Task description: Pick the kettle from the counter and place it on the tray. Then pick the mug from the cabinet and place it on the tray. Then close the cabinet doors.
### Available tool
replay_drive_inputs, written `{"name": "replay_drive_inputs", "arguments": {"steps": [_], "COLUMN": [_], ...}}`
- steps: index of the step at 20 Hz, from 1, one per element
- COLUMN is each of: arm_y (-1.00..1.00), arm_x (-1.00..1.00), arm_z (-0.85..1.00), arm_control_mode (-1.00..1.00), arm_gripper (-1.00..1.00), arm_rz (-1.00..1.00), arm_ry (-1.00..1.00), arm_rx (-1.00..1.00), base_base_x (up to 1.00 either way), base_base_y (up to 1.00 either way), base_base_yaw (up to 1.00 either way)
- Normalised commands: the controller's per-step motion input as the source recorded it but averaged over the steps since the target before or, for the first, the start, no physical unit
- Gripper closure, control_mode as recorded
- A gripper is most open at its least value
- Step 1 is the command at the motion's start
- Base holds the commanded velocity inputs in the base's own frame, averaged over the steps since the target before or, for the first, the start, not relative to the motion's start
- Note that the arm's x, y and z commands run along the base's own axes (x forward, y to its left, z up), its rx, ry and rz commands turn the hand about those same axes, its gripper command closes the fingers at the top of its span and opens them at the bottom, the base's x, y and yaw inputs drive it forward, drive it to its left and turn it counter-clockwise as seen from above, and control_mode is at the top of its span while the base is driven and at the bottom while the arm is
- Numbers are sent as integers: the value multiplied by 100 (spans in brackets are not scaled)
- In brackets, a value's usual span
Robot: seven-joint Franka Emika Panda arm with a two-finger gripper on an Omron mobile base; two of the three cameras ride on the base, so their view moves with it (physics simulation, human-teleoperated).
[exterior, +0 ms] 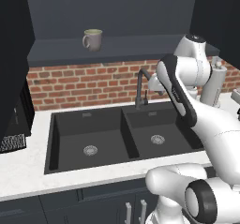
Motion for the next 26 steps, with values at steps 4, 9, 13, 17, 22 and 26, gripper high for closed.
{"name": "replay_drive_inputs", "arguments": {"steps": [4,9,13,17,22,26], "arm_y": [1,1,0,2,63,84], "arm_x": [-1,-3,-39,-73,-72,-44], "arm_z": [0,0,5,19,43,48], "arm_control_mode": [-100,-100,-100,-100,-100,-100], "arm_gripper": [-100,-100,-100,-100,-100,-100], "arm_rz": [0,1,0,0,-1,-2], "arm_ry": [0,-2,-32,-64,-68,-56], "arm_rx": [0,0,1,0,-1,-7], "base_base_x": [0,0,0,0,0,0], "base_base_y": [0,0,0,0,0,0], "base_base_yaw": [0,0,0,0,0,0]}}
